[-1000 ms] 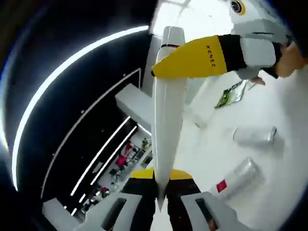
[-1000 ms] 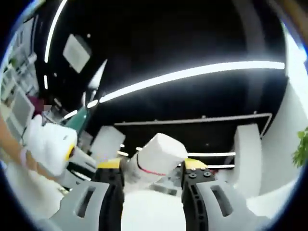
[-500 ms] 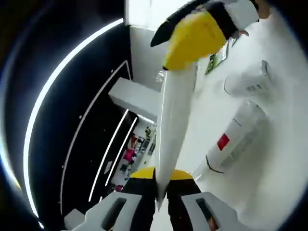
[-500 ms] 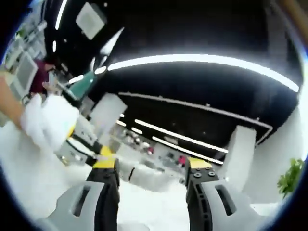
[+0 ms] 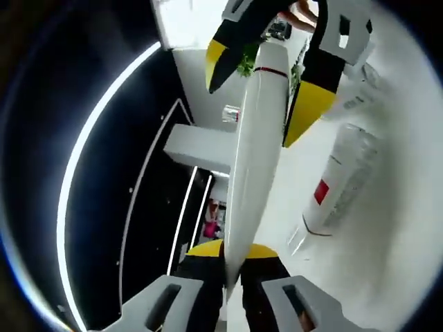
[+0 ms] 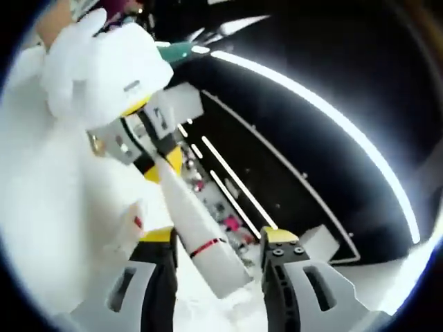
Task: Arrange the skincare products in the storage area until every visible bottle or jar stands upright without overlapping.
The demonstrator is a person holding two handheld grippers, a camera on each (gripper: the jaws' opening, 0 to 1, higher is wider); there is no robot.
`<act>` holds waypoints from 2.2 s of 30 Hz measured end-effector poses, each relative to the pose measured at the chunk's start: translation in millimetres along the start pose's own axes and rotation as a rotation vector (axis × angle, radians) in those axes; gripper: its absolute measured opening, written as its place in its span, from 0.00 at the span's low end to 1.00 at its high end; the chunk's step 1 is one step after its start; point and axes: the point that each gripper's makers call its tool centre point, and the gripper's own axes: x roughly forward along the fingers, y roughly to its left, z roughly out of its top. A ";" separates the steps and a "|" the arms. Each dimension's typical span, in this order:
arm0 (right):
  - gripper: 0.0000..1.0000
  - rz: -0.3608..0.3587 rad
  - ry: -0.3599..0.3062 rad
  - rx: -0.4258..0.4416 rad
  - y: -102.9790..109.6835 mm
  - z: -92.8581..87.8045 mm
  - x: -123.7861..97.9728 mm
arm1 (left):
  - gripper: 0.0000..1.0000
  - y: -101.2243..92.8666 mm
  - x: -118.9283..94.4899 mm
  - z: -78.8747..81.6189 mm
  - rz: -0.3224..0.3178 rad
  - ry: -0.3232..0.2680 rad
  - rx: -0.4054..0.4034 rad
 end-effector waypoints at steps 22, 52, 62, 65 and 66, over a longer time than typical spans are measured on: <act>0.22 0.021 0.169 -0.417 16.8 -20.4 9.9 | 0.10 0.2 -11.0 22.4 0.017 -0.054 -0.009; 0.16 -0.029 0.258 0.115 -18.9 -50.1 -0.1 | 0.32 5.0 0.8 19.9 -0.173 -0.246 -0.647; 0.16 -0.073 0.263 0.613 -39.7 -74.1 -6.1 | 0.32 -10.3 6.8 31.5 -0.287 -0.269 -0.837; 0.16 -0.083 0.258 0.741 -43.1 -80.6 -8.6 | 0.33 -9.0 4.0 35.2 -0.325 -0.292 -0.929; 0.16 -0.082 0.258 0.785 -43.5 -83.5 -10.4 | 0.34 -8.2 2.4 37.0 -0.343 -0.303 -0.970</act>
